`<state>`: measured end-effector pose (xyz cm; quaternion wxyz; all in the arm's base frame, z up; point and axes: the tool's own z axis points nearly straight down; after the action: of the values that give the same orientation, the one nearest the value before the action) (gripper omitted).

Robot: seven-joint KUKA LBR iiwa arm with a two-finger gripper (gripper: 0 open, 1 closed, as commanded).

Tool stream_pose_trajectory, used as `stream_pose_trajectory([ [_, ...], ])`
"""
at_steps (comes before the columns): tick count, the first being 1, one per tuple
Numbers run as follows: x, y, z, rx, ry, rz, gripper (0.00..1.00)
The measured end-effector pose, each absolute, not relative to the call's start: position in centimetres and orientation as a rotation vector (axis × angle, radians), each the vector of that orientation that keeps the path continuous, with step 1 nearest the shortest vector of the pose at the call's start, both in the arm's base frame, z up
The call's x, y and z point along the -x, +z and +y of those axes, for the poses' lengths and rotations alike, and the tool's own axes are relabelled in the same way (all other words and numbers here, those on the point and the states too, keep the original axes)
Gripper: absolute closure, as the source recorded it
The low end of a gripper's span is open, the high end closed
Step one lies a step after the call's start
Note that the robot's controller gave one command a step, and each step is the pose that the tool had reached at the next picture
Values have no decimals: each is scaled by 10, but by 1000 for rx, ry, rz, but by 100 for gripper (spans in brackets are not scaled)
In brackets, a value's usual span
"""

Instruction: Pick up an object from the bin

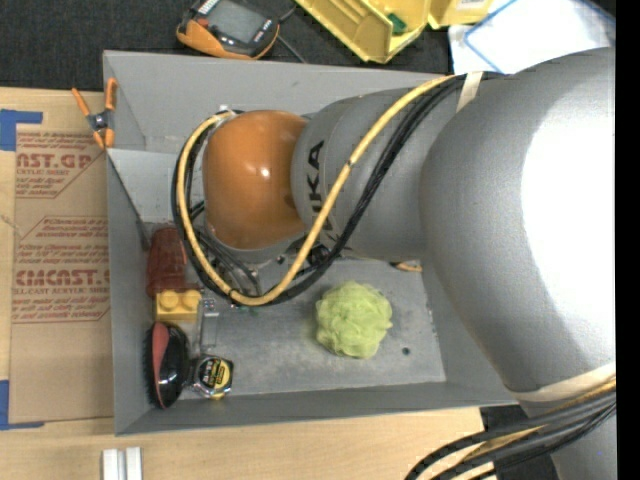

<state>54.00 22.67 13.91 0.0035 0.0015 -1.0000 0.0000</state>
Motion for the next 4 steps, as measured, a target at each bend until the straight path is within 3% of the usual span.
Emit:
stream_pose_trajectory([
  [1, -542, 144, 225, -1, -2, -3142, 0],
  [2, -551, 109, 234, -81, -2, -3153, 0],
  [3, -535, 122, 231, 446, 8, -3116, 0],
  [4, -552, 119, 231, -810, 3, -3058, 0],
])
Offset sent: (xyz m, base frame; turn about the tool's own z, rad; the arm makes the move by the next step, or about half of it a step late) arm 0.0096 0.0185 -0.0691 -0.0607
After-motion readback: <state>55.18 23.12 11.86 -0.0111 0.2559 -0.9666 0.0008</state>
